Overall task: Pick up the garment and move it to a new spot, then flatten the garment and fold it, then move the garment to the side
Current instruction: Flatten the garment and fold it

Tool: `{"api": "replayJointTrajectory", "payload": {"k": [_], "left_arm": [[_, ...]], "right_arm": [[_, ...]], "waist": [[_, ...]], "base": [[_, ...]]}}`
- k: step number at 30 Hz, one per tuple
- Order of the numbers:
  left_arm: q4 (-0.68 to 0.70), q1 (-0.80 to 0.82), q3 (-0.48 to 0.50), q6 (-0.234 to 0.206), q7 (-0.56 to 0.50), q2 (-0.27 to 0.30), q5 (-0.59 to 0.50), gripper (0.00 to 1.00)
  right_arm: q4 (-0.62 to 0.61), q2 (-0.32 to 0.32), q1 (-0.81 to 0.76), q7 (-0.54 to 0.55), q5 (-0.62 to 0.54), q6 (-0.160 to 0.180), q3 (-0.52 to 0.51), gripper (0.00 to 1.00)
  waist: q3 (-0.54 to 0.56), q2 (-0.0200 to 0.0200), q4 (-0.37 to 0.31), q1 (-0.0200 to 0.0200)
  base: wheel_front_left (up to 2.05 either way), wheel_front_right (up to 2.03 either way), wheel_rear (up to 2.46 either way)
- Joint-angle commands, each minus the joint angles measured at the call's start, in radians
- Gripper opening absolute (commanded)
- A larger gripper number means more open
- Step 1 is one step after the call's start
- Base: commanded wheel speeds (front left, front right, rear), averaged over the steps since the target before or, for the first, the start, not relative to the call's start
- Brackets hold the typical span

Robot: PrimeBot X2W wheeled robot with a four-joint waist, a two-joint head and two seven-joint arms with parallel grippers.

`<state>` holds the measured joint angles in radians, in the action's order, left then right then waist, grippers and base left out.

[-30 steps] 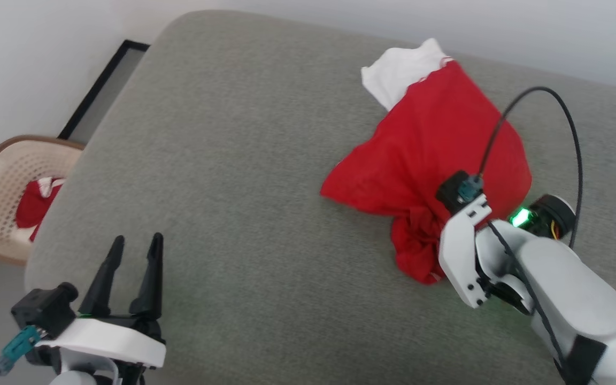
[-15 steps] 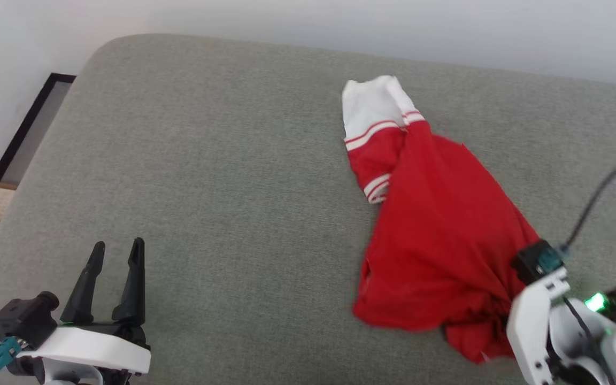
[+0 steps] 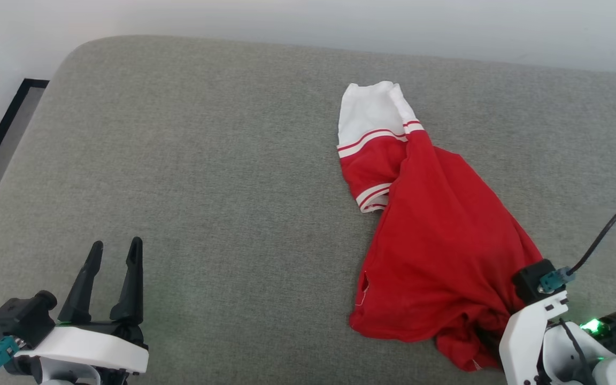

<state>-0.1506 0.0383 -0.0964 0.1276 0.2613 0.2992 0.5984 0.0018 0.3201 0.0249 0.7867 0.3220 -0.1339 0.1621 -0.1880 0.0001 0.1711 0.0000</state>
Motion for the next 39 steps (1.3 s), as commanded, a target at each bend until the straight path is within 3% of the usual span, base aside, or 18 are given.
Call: {"api": "replayJointTrajectory", "payload": {"k": [1, 10, 18, 24, 33, 34, 35, 36, 39], "left_arm": [[0.001, 0.003, 0.002, 0.002, 0.005, 0.007, -0.001, 1.0], [0.003, -0.014, 0.002, 0.002, 0.005, 0.013, 0.001, 1.0], [-0.005, 0.01, -0.035, 0.002, 0.005, 0.014, 0.007, 1.0], [-0.022, 0.044, -0.078, 0.002, 0.005, 0.006, 0.026, 1.0], [-0.041, 0.087, -0.104, 0.002, 0.005, -0.009, 0.039, 1.0], [-0.042, 0.088, -0.104, 0.002, 0.005, -0.01, 0.038, 1.0], [-0.045, 0.087, -0.101, 0.002, 0.005, -0.011, 0.038, 1.0], [-0.045, 0.088, -0.099, 0.002, 0.005, -0.014, 0.038, 1.0], [-0.045, 0.078, -0.088, 0.002, 0.005, -0.017, 0.035, 1.0]], "right_arm": [[0.005, 0.003, -0.024, 0.008, -0.014, 0.006, -0.014, 1.0], [-0.161, -0.015, -0.013, 0.015, -0.037, 0.003, -0.047, 1.0], [-0.263, 0.005, 0.017, 0.051, -0.037, 0.003, 0.041, 1.0], [-0.163, 0.046, 0.105, 0.085, -0.042, 0.003, 0.176, 1.0], [0.114, 0.102, 0.27, 0.041, -0.06, 0.003, 0.377, 1.0], [0.143, 0.102, 0.281, 0.036, -0.045, 0.003, 0.39, 0.73], [0.167, 0.096, 0.289, 0.03, -0.033, 0.004, 0.393, 0.13], [0.177, 0.099, 0.303, 0.019, -0.034, 0.004, 0.402, 0.0], [0.177, 0.089, 0.327, -0.031, -0.006, 0.004, 0.361, 0.0]], "waist": [[0.003, -0.0001, -0.007, 0.0], [0.01, -0.0001, -0.024, 0.0], [0.011, -0.0001, 0.009, 0.0], [-0.012, -0.0001, 0.076, 0.0], [-0.051, -0.0001, 0.149, 0.0], [-0.054, -0.0001, 0.153, 0.0], [-0.055, -0.0001, 0.155, 0.0], [-0.055, -0.0001, 0.157, 0.0], [-0.052, -0.0001, 0.155, 0.0]], "base": [[0.0, 0.0, 0.0], [0.0, 0.0, 0.0], [0.0, 0.0, 0.0], [0.0, 0.0, 0.0], [0.0, 0.0, 0.0], [0.0, 0.0, 0.0], [0.0, 0.0, 0.0], [0.0, 0.0, 0.0], [0.0, 0.0, 0.0]]}}
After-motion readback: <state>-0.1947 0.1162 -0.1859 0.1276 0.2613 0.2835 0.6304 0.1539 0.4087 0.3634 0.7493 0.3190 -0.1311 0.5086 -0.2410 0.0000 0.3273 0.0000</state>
